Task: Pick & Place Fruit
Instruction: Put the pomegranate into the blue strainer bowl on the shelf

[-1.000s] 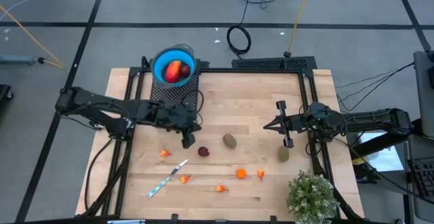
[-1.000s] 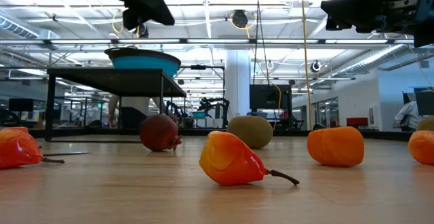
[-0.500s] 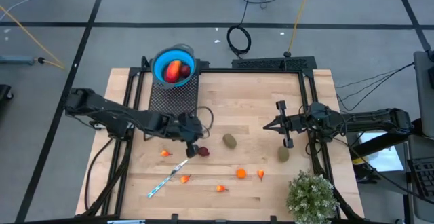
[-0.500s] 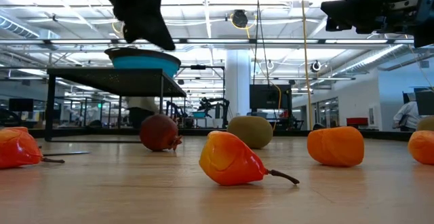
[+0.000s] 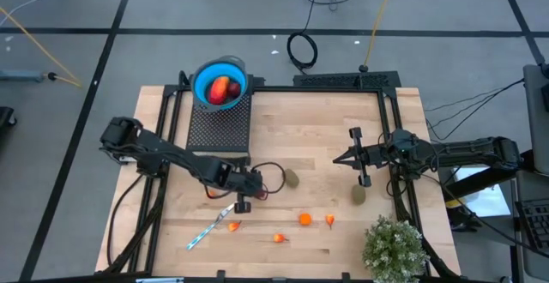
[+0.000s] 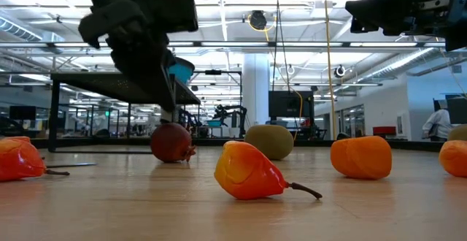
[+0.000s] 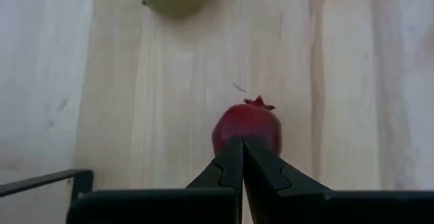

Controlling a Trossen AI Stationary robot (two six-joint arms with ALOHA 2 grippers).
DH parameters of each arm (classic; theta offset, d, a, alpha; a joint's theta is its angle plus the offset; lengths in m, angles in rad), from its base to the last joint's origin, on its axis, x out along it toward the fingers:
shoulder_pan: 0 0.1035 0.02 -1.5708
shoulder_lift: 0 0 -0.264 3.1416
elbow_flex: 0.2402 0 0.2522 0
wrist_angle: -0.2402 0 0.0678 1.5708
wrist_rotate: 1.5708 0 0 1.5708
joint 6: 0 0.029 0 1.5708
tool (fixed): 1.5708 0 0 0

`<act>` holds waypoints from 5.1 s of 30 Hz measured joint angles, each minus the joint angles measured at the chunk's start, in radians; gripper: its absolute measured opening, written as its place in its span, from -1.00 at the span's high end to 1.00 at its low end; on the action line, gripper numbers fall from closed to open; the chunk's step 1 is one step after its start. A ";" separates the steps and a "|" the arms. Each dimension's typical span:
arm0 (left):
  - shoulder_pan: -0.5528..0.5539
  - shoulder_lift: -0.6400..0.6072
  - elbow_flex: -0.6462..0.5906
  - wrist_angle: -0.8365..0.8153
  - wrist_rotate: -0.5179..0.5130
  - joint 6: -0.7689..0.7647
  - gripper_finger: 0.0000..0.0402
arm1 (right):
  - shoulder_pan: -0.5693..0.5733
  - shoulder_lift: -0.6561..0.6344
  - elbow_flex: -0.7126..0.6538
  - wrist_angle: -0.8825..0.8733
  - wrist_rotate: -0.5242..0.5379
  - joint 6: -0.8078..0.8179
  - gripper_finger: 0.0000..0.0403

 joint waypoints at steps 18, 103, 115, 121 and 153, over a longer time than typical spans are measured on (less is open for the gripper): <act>0.001 0.009 0.000 0.013 -0.003 0.040 -0.11 | 0.000 0.000 0.000 0.000 0.000 0.000 1.00; 0.026 0.110 0.496 -0.461 -0.299 0.463 0.07 | 0.000 0.000 0.000 -0.002 0.000 0.000 1.00; 0.024 -0.027 0.497 -0.467 -0.328 0.446 0.07 | 0.000 0.001 0.000 -0.002 -0.001 0.000 1.00; 0.024 -0.069 0.497 -0.456 -0.332 0.446 0.07 | 0.000 0.002 0.000 -0.003 -0.001 0.000 1.00; 0.133 -0.082 0.496 -0.427 -0.298 0.284 0.07 | 0.000 -0.043 0.000 -0.023 0.141 0.085 1.00</act>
